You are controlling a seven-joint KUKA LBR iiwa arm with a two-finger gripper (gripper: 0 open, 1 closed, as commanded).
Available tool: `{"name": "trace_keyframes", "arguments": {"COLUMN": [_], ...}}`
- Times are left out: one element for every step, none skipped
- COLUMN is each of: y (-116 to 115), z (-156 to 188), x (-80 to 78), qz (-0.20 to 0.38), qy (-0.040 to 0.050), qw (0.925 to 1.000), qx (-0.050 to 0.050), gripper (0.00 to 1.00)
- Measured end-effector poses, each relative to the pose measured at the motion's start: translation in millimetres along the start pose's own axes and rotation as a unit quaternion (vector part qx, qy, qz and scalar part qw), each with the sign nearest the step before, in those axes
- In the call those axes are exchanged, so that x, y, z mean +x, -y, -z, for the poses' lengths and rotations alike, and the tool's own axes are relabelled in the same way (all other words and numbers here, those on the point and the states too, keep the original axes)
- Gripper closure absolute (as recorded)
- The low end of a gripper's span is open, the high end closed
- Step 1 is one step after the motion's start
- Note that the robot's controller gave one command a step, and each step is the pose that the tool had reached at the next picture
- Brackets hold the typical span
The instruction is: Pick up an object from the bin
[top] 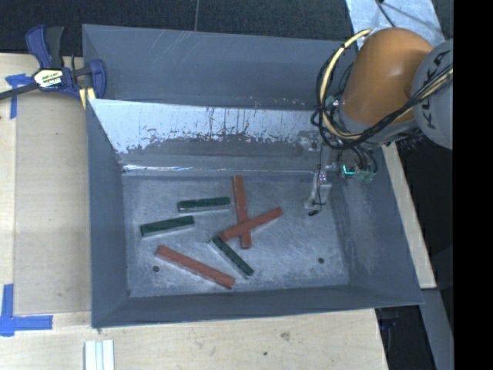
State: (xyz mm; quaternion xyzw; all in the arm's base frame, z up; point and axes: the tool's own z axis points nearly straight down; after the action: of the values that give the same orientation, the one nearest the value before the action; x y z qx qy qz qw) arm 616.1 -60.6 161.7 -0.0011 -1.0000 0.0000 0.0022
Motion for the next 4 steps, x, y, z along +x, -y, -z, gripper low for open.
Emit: {"name": "trace_keyframes", "arguments": {"y": [-46.2,-43.6,-43.7,-43.7], "z": [-95.8,-90.7,-91.3,-90.8], "x": [25.2,21.9,22.5,22.1], "qz": [0.0,-0.001,0.0,0.0], "qy": [0.0002,0.0052,0.0044,0.005], "qw": [1.0,1.0,1.0,1.0], "qx": [-0.001,0.0,0.0,0.0], "gripper": [0.0,1.0,0.0,1.0]}}
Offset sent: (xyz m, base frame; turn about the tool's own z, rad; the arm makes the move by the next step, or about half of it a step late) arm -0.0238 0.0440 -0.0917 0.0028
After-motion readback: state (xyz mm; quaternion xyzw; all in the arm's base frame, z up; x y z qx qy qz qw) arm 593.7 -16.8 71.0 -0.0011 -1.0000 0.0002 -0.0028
